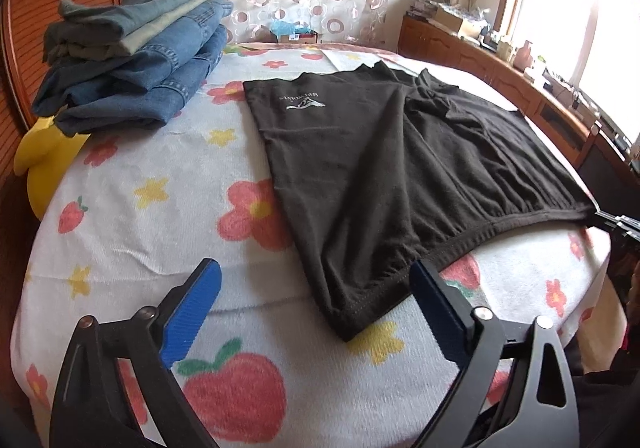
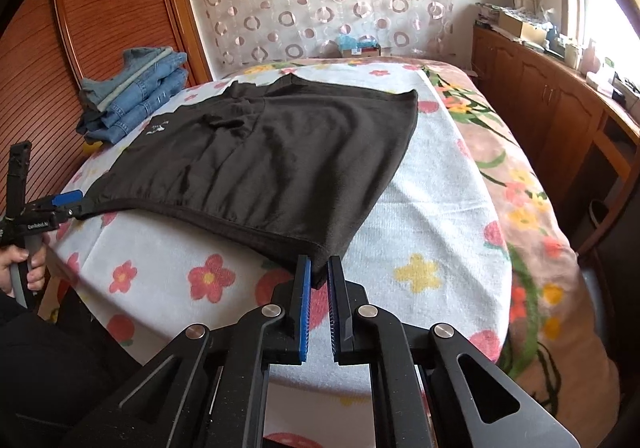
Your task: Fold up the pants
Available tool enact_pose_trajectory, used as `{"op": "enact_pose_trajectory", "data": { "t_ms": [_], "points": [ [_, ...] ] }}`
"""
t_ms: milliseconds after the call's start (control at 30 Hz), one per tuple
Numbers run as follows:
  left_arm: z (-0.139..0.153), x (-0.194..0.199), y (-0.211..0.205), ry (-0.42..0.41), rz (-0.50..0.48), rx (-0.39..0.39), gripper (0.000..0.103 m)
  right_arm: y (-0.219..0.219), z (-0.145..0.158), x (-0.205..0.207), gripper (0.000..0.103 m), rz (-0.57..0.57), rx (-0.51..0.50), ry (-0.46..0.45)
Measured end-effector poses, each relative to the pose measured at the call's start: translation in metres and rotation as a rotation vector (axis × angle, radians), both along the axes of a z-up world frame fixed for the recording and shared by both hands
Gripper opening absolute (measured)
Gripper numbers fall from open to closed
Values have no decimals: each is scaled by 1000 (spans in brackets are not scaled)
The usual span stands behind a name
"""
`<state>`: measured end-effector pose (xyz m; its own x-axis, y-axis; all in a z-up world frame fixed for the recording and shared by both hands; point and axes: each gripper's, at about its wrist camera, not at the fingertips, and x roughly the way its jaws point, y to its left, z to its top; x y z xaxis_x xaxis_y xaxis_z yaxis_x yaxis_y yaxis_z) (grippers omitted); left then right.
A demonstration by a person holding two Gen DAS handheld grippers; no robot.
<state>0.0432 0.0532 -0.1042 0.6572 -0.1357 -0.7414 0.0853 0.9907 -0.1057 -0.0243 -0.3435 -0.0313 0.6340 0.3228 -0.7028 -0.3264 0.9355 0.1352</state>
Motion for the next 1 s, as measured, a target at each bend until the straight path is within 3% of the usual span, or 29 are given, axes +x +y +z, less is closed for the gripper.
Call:
{"op": "enact_pose_trajectory", "data": {
  "t_ms": [267,500,800,1000],
  "points": [
    [5,-15,5,-15,-3,-36,77,11,15,1,15,-8,8,-48],
    [8,-20,4,-34,-2,-40,57,26,22,2,41,-2,24,-115],
    [1,-20,-1,-32,-8,-5,42,42,8,13,46,13,32,-129],
    [2,-20,-7,-38,-47,-20,13,47,4,17,48,18,47,-120]
  ]
}}
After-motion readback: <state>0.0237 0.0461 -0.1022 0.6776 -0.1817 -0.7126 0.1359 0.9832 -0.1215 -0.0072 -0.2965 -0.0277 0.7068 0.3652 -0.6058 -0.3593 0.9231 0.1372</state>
